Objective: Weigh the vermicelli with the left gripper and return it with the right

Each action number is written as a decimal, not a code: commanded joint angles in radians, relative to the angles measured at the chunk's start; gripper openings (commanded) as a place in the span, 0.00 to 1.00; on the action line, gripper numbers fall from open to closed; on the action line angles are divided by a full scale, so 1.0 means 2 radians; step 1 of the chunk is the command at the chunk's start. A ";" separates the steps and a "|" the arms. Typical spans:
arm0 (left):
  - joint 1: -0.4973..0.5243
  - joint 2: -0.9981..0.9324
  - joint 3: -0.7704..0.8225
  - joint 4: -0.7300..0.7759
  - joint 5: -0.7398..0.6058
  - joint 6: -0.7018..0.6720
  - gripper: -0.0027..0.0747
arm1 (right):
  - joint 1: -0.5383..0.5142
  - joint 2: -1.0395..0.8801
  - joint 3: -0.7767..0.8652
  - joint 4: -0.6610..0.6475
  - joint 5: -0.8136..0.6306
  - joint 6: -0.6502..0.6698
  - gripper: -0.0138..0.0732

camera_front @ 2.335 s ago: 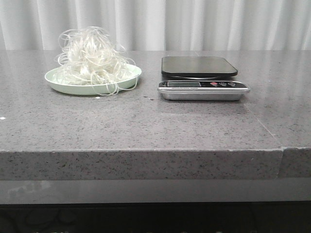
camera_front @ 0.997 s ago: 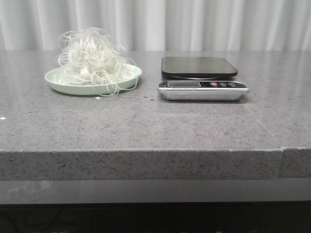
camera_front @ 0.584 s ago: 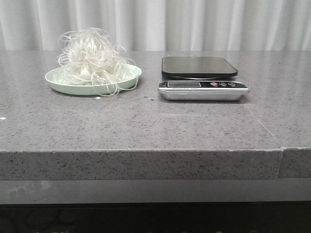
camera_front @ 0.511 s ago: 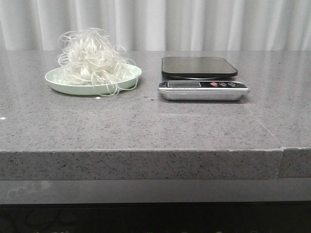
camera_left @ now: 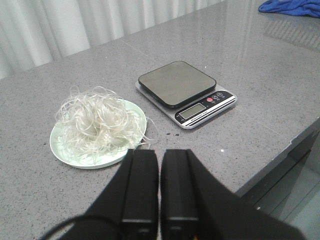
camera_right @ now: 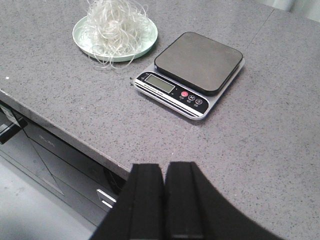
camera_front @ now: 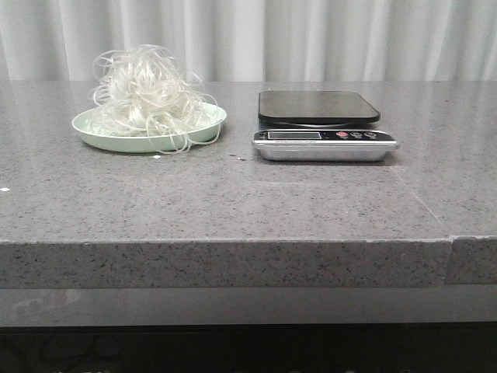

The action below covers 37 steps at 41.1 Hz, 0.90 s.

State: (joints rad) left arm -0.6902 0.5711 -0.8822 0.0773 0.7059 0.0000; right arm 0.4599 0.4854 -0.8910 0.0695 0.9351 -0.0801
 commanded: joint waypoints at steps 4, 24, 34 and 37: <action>-0.002 0.001 -0.013 0.000 -0.038 -0.004 0.22 | -0.002 0.003 -0.011 0.003 -0.029 -0.001 0.34; 0.225 -0.150 0.211 -0.017 -0.239 -0.004 0.22 | -0.002 0.003 -0.011 0.003 -0.028 -0.001 0.34; 0.295 -0.258 0.360 -0.039 -0.320 -0.004 0.22 | -0.002 0.003 -0.011 0.003 -0.028 -0.001 0.34; 0.303 -0.274 0.393 -0.039 -0.342 -0.004 0.22 | -0.002 0.003 -0.011 0.003 -0.028 -0.001 0.34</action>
State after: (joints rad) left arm -0.0979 0.0410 -0.1214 0.0137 0.1592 0.0000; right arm 0.4599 0.4854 -0.8910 0.0695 0.9393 -0.0801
